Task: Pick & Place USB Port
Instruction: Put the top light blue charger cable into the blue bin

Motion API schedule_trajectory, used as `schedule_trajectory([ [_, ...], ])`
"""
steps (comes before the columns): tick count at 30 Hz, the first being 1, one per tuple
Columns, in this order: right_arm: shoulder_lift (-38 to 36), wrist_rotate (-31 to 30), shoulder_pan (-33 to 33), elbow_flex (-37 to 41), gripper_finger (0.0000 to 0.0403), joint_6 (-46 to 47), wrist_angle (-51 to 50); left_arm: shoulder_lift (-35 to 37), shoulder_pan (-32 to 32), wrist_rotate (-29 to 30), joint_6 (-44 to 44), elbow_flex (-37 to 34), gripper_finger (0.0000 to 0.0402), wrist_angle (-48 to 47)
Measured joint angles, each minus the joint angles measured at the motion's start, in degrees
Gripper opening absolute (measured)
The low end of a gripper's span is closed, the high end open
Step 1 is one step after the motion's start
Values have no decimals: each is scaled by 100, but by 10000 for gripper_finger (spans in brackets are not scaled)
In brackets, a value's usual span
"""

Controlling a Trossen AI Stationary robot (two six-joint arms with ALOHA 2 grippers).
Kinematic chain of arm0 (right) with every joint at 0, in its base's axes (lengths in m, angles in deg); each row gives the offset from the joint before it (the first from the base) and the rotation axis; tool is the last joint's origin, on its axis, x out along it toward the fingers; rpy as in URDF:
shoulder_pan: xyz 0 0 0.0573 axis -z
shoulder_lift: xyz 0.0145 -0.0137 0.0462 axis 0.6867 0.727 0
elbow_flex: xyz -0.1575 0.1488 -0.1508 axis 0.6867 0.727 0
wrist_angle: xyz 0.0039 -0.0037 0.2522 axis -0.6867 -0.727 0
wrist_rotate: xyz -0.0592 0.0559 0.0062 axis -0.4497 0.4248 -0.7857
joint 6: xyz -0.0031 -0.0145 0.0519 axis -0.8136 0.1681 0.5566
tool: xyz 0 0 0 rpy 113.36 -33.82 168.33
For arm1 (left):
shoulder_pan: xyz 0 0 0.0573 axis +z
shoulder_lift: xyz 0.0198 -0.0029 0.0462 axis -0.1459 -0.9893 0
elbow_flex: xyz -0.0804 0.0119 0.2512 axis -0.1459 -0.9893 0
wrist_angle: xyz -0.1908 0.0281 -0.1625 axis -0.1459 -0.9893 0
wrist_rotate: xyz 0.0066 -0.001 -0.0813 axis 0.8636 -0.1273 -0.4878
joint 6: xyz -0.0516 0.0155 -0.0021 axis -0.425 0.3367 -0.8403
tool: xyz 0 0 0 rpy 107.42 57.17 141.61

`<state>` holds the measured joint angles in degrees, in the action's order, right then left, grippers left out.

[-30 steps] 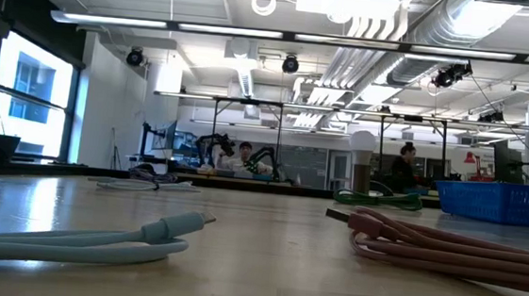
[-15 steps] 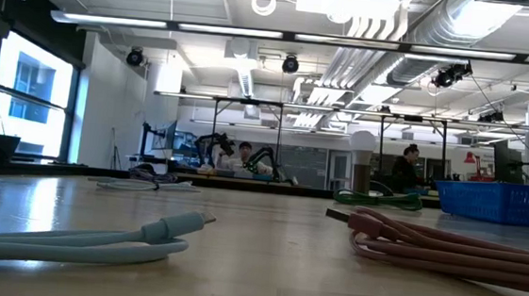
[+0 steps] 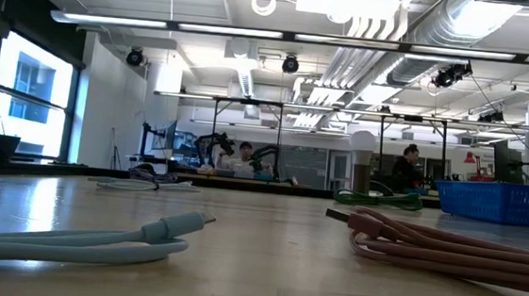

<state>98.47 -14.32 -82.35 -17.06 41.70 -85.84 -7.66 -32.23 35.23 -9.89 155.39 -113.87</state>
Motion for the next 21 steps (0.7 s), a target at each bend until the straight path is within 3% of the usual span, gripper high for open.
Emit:
schedule_trajectory([
  [5, 0, 23, 0, 0, 129, 0, -1, 0, 701, 679, 921, 44, 191, 25],
  [10, 0, 50, 0, 0, 129, 84, -114, 0, 1859, 564, 753, 43, 191, 23],
  [16, 0, 31, 0, 0, 129, 126, -209, 0, 3384, -249, 1294, 43, 191, 371],
  [21, 0, 32, 0, 0, 129, 127, -211, -32, 4621, -1857, 1878, 40, 191, 1279],
])
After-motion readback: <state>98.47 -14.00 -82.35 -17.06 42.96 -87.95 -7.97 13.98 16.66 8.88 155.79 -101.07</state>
